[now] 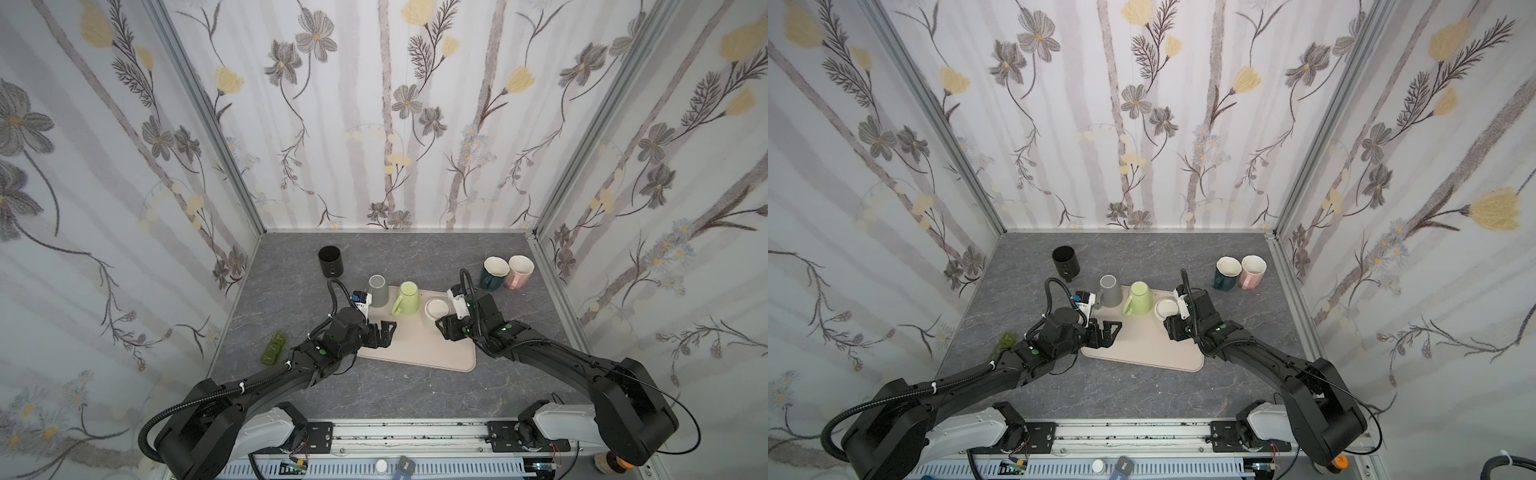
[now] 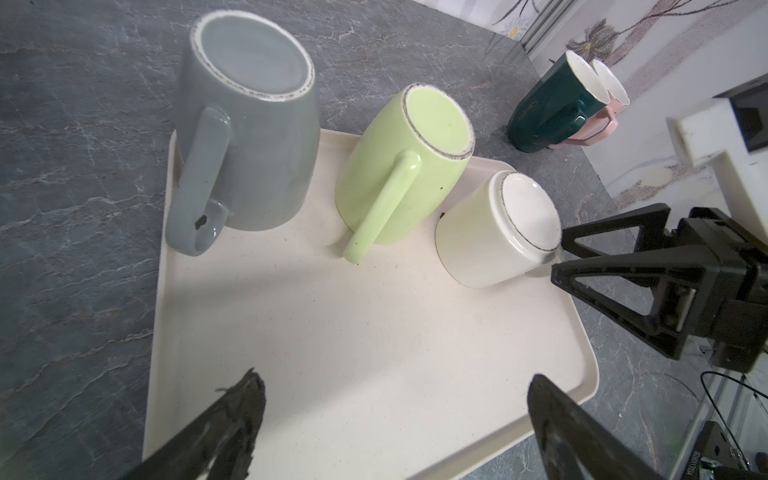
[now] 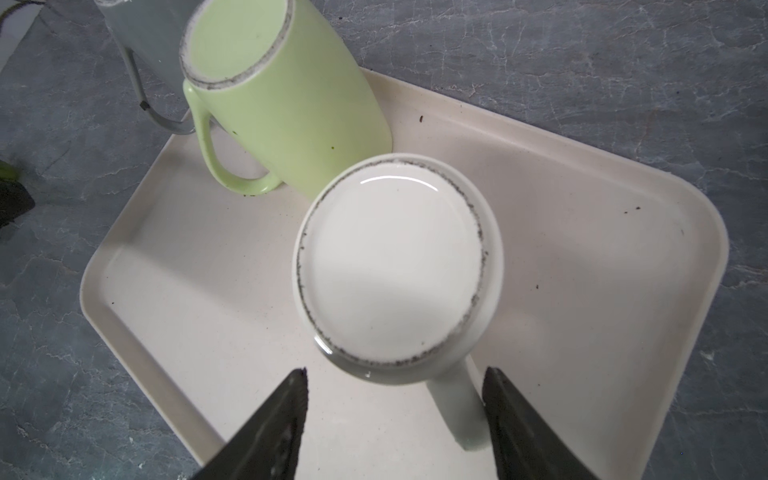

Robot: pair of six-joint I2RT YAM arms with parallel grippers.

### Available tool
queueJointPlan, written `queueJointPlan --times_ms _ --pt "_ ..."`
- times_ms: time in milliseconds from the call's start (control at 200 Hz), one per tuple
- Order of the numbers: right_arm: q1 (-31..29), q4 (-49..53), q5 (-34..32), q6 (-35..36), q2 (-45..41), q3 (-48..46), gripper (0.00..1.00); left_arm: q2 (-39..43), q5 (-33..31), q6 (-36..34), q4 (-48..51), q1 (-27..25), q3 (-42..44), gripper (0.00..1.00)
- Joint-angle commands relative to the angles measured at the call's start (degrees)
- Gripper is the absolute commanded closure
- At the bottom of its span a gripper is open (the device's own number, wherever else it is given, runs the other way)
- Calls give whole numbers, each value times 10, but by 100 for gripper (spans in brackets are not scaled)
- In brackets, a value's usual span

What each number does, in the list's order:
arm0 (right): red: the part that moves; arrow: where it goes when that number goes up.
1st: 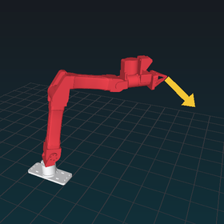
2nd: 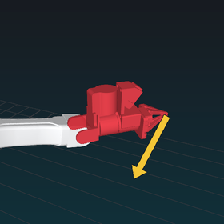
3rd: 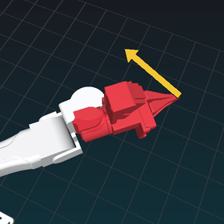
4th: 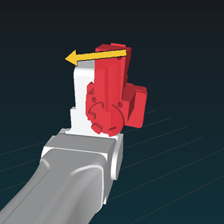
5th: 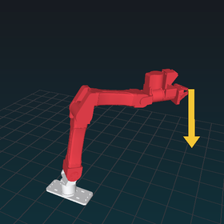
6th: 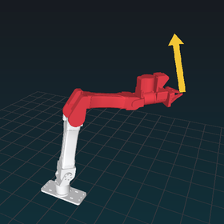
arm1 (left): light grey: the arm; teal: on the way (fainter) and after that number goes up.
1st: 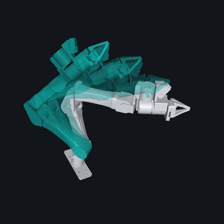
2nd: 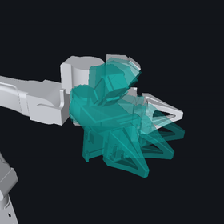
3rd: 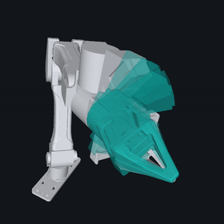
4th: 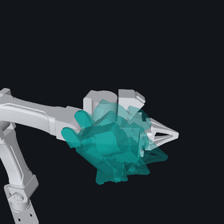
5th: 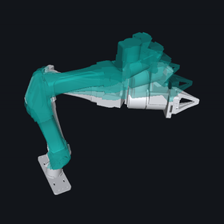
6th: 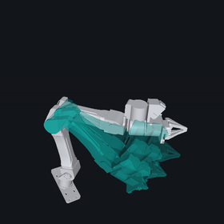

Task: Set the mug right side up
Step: 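Lower the right gripper onto the white mug's base, then close the right gripper on the white mug's handle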

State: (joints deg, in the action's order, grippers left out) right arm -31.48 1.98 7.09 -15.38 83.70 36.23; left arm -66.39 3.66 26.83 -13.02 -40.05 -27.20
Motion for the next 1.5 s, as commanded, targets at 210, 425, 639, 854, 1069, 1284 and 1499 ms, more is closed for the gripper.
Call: queueJointPlan --times_ms 210,425,639,854,1069,1284,1499 --pt "-19 16 -9 7 8 5 42 0 -3 2 1 0 -1 0" --pt "-35 19 -34 -11 10 10 51 -2 1 5 -1 0 -1 0" --pt "-45 37 -64 -47 28 28 58 -5 3 11 -7 -1 0 0" --pt "-54 53 -81 -72 53 41 62 -8 7 14 -7 0 0 0" --pt "-57 60 -82 -76 70 56 65 -10 5 14 -8 0 0 0" --pt "-59 71 -87 -79 71 62 70 -12 4 14 -8 0 0 0" --pt "-59 89 -109 -84 74 90 70 -15 6 16 -9 0 0 0"
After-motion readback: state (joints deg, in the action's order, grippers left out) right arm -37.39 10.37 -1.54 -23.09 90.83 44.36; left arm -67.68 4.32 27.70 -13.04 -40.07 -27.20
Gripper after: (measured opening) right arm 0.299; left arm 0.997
